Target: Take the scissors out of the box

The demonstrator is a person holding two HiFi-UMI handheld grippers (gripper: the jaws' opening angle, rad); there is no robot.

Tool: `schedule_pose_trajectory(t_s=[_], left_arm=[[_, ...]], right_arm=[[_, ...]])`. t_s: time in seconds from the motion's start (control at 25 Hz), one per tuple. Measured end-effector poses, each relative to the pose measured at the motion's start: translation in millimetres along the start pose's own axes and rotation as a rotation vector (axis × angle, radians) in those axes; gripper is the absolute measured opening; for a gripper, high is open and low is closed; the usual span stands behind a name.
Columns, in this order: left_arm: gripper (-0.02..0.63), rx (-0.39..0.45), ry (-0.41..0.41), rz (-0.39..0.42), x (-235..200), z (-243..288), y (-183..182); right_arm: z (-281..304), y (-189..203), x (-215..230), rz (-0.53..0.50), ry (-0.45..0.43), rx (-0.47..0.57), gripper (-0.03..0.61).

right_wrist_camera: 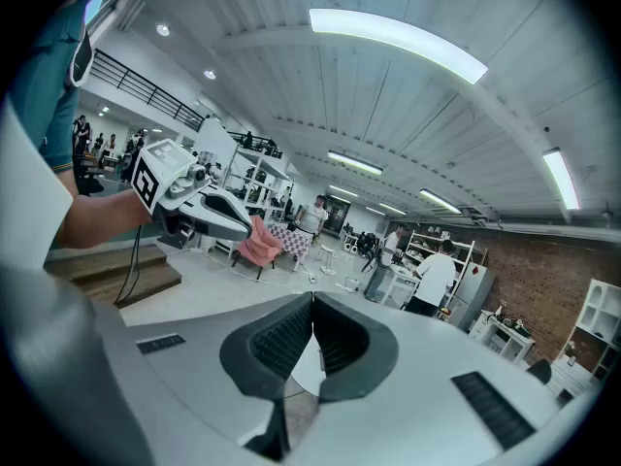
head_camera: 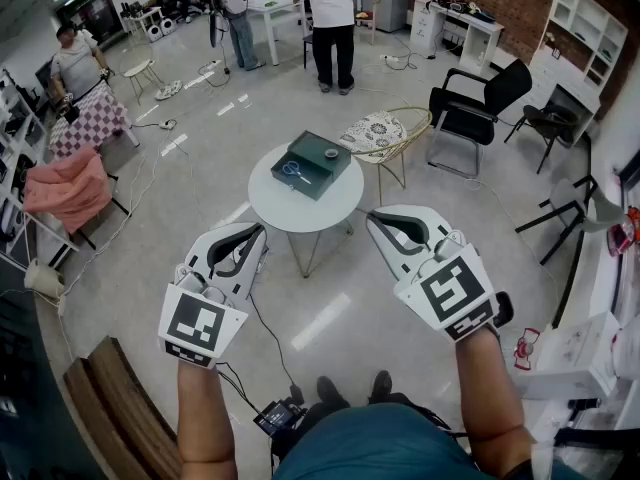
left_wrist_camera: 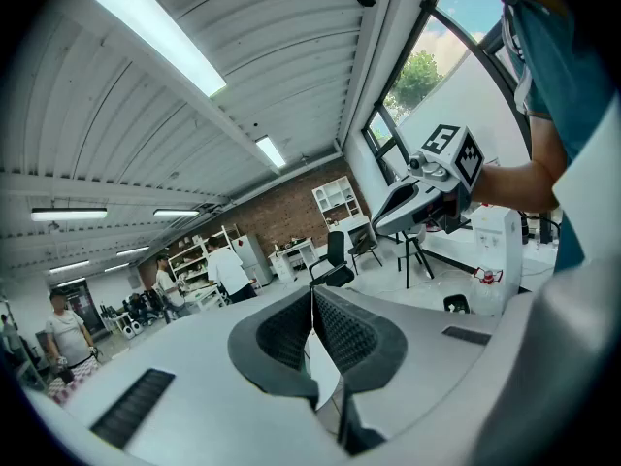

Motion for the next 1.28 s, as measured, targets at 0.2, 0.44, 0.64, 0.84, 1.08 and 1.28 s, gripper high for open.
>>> schedule_pose_trajectory(t_s=[0.2,0.44,0.64,0.84,1.08,1.28], left_arm=[[0.021,0.002,0.006,0.0,-12,0,8],[0.021,0.014,0.019,0.003,-34,-5,22],[0.021,0.022,0.038,0.005,-49,-6,35],[0.021,0.013,0.052,-0.002,-59,8,50],[0.021,-0.007,0.036,-0.008,-76,50,46],[0.021,-0.045,0.014,-0.013,-91,93,39]], right_arm=[[13,-6,-4,-0.002,0.006,-0.003,0.037],[33,-20,-15,0.009,0.023,-0.005,0.038],[48,-30,-22,0.051,0.041,0.003,0.04],[69,-30,-21,0.055,0.04,-0.003,0.04],[102,-20,20,0.056,0.017,-0.001,0.04],[137,-12,64,0.06,-0.023,0.014,0.038]])
Point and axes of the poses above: the fingertips, and each gripper's own axes: z forward along the fingers, x to its right, y out of its underside, the point moved 4 cm from there along -z, backward along the fingers, and after that the axes turned 10 degrees about -x, right-handed, at the moved point
